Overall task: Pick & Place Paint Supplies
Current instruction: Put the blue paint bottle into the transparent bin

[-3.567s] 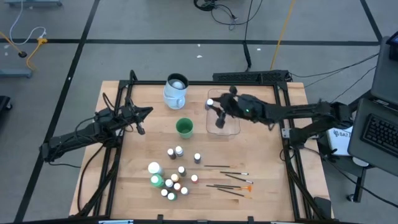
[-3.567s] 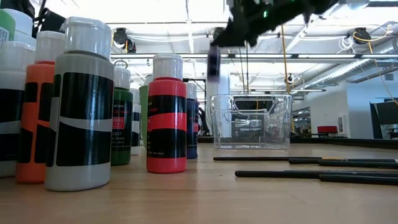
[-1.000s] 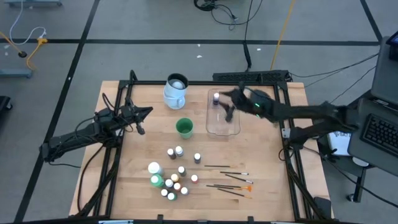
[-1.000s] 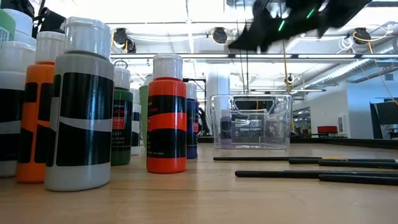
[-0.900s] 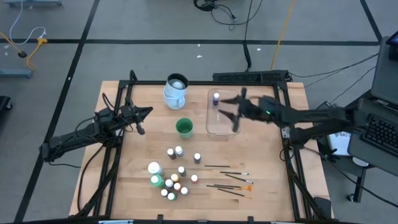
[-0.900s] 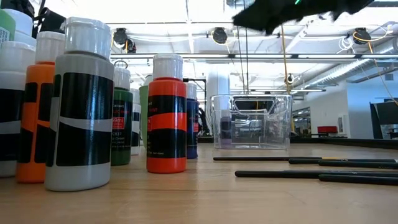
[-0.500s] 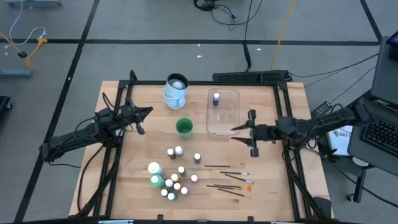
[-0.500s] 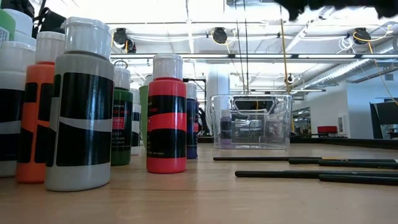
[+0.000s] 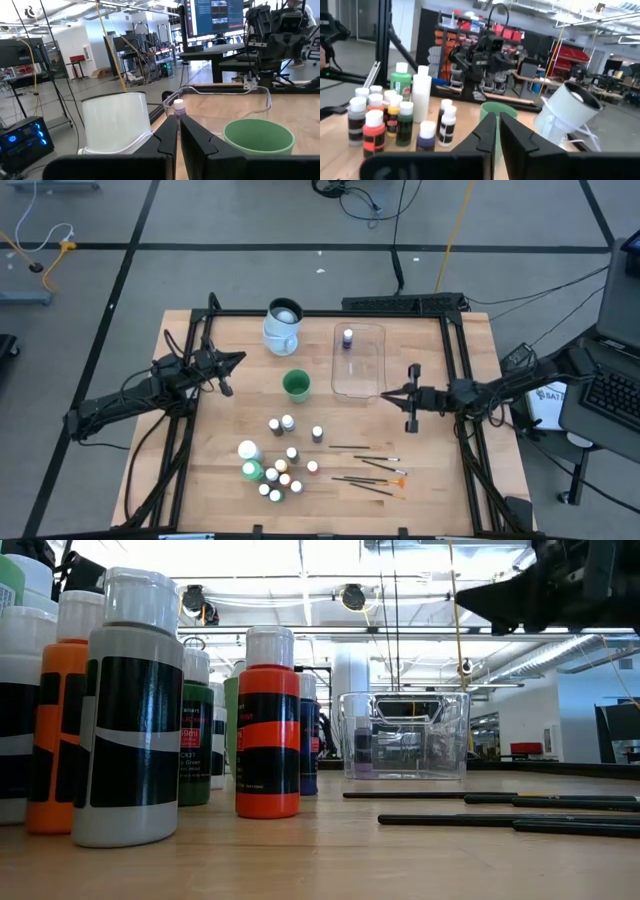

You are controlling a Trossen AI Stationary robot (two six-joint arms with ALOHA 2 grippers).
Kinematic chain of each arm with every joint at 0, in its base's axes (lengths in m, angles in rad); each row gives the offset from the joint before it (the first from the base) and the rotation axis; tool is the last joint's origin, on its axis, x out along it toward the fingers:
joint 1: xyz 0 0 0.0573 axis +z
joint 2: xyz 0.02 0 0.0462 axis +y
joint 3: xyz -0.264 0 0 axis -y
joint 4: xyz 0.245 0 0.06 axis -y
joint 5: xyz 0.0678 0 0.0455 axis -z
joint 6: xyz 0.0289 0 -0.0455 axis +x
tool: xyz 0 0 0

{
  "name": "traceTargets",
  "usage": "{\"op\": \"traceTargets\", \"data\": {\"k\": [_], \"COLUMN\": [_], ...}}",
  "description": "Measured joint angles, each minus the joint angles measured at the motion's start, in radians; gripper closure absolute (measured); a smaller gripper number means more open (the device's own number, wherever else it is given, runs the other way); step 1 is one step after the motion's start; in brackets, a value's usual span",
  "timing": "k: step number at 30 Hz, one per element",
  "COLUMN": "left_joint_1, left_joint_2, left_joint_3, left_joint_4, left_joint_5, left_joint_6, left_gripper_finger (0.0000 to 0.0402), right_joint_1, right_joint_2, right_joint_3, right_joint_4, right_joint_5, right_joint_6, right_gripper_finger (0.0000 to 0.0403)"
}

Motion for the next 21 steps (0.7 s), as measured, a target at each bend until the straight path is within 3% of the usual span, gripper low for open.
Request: {"op": "traceTargets", "data": {"k": [4,8,15,21], "left_joint_1": [0.000,0.000,0.000,0.000], "left_joint_2": [0.000,0.000,0.000,0.000], "left_joint_3": [0.000,0.000,0.000,0.000], "left_joint_4": [0.007,0.009,0.007,-0.002], "left_joint_5": [0.000,0.000,0.001,0.001], "left_joint_6": [-0.010,-0.013,-0.023,-0.032], "left_gripper_finger": [0.0376,0.0376,0.0376,0.0376], "right_joint_1": [0.000,-0.001,-0.001,0.000], "right_joint_2": [0.036,0.129,0.436,0.701], "right_joint_3": [-0.003,0.048,0.364,0.689], "right_joint_4": [0.002,-0.012,-0.114,-0.262], "right_joint_5": [-0.005,0.067,0.064,-0.171], "right_joint_6": [0.005,0.078,0.077,0.013], "right_gripper_finger": [0.0382,0.0367,0.0273,0.0187]}}
